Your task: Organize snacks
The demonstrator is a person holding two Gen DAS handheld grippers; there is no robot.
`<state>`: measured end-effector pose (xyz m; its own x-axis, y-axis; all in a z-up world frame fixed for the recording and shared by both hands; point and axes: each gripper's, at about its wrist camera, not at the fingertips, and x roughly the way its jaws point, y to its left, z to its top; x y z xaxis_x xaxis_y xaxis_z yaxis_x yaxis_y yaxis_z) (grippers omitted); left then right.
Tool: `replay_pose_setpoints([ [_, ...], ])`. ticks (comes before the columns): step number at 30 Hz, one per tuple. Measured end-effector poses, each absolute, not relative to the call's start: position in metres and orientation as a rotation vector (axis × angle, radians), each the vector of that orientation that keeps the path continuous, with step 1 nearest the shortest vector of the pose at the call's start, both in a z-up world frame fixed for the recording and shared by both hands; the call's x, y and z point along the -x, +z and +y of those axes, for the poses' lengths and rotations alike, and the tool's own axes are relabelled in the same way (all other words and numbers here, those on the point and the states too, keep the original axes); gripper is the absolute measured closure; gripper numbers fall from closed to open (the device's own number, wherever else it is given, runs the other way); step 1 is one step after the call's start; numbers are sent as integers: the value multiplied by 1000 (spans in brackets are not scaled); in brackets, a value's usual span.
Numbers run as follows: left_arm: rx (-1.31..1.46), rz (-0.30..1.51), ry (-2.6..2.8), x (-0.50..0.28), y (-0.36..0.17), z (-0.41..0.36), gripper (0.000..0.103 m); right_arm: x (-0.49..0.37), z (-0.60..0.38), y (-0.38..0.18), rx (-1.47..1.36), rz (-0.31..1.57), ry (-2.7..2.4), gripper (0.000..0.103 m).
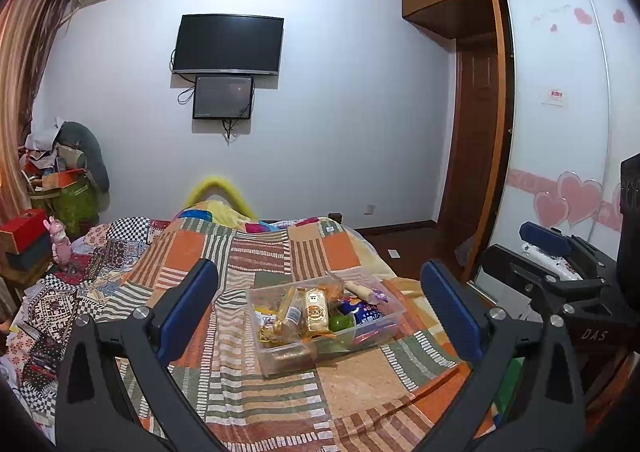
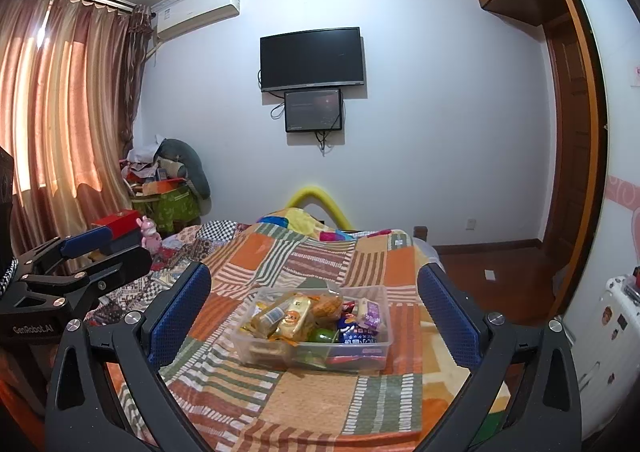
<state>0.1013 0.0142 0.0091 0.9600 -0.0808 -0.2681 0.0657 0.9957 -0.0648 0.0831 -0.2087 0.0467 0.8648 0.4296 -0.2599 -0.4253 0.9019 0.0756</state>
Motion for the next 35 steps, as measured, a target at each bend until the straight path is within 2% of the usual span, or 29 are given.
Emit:
replay_pose_setpoints([
  [35,79,298,-125,-103,8,11,0,-80,-212,50,-25,279,446,0],
])
